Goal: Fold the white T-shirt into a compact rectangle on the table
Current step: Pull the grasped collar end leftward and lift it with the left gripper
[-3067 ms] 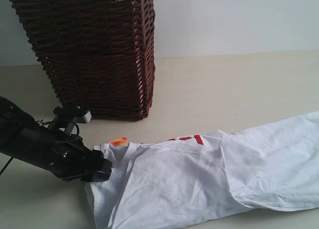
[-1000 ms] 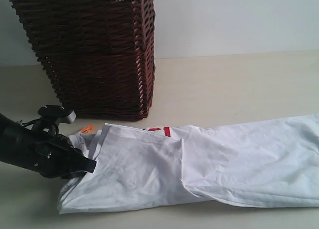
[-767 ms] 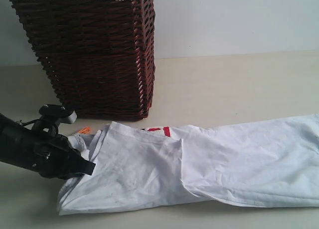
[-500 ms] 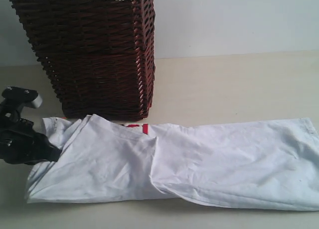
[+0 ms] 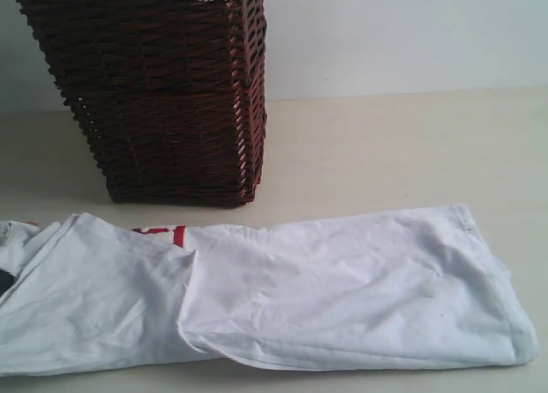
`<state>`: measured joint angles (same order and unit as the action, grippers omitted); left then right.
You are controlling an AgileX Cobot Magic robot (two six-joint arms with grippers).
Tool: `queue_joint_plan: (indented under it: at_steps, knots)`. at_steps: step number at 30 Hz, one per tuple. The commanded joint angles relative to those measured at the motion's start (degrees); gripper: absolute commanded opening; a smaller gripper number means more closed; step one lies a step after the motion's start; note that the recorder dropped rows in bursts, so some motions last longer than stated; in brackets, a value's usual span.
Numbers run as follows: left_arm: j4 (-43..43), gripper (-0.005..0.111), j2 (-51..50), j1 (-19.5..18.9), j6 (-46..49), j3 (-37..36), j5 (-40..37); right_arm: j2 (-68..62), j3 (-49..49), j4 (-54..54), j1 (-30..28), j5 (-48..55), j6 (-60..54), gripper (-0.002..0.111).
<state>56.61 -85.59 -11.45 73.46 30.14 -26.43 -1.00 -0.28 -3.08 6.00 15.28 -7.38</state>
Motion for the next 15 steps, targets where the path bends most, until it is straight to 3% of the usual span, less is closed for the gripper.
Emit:
queue_joint_plan:
  at_steps: [1, 15]
  knots:
    - [-0.8, 0.0, 0.8, -4.7, 0.0, -0.2, 0.5, 0.2, 0.3, 0.1, 0.0, -0.3, 0.1, 0.0]
    - [-3.2, 0.0, 0.8, -17.2, 3.0, -0.2, 0.3, 0.2, 0.3, 0.1, 0.0, -0.3, 0.1, 0.0]
